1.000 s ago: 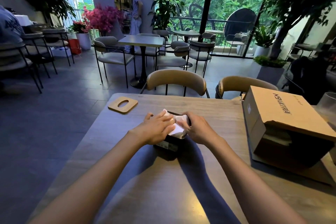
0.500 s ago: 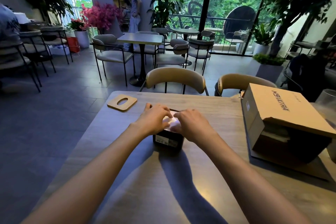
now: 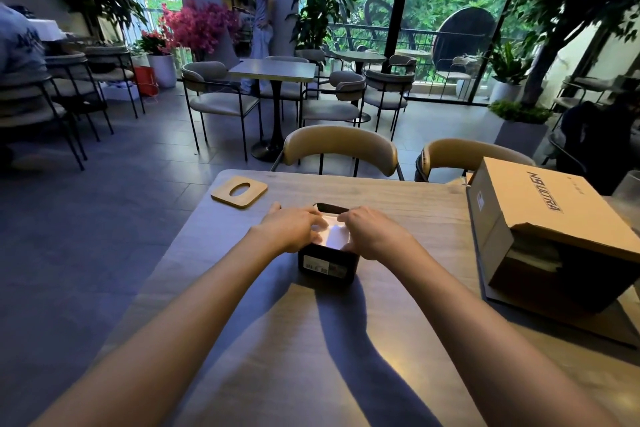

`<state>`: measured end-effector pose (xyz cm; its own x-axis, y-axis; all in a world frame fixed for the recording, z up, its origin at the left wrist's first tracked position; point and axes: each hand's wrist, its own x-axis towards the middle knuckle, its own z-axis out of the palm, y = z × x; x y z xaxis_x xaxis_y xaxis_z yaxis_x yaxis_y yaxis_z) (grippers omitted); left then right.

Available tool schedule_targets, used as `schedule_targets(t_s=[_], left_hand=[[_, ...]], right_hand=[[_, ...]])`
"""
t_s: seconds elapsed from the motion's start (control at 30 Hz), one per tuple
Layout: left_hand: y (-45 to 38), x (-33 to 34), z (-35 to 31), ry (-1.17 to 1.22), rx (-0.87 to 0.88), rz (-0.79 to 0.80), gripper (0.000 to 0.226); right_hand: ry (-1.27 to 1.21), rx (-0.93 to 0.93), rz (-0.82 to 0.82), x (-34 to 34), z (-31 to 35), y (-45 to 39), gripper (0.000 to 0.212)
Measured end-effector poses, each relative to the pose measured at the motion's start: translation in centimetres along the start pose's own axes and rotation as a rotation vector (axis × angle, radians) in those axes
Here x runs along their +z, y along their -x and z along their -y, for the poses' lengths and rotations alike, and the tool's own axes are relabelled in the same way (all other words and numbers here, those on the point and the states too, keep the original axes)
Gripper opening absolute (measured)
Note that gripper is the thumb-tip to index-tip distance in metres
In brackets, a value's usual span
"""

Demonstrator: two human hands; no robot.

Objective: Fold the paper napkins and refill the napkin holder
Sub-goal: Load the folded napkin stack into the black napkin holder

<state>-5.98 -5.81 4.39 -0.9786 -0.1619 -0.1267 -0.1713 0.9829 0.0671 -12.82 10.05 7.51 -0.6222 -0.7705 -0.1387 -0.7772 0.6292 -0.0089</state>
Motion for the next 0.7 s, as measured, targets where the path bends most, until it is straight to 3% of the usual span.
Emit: schedule_targets(t_s=[0.1,0.2,0.27,0.4,0.7], left_hand=[[-0.2,-0.7,-0.4,-0.006,0.017,-0.018,0.048],[0.0,-1.3,-0.8,-0.06,0.051,-0.179,0.052],[-0.1,-1.7,-0.8,-0.144,0.05,-0.194,0.05],[-0.2,-2.1,-0.8,-0.272,0.039,-0.129,0.054],[-0.6,-2.5,-0.8,-0.33,0.032,-0.015,0.057]], right_hand=[[0.005,-0.004,0.001,-0.4,0.5,-0.2,0.048],[0.07,-0.031,-0.159,-0.6,0.6,-0.5,0.041],[0.144,-0.023,-0.215,-0.5,0.5,-0.7,0.035],[0.25,0.042,-0.112,0.1,0.1,-0.6,0.035],[0.186,0.123,-0.032,0.1,0.1,-1.1,0.034]])
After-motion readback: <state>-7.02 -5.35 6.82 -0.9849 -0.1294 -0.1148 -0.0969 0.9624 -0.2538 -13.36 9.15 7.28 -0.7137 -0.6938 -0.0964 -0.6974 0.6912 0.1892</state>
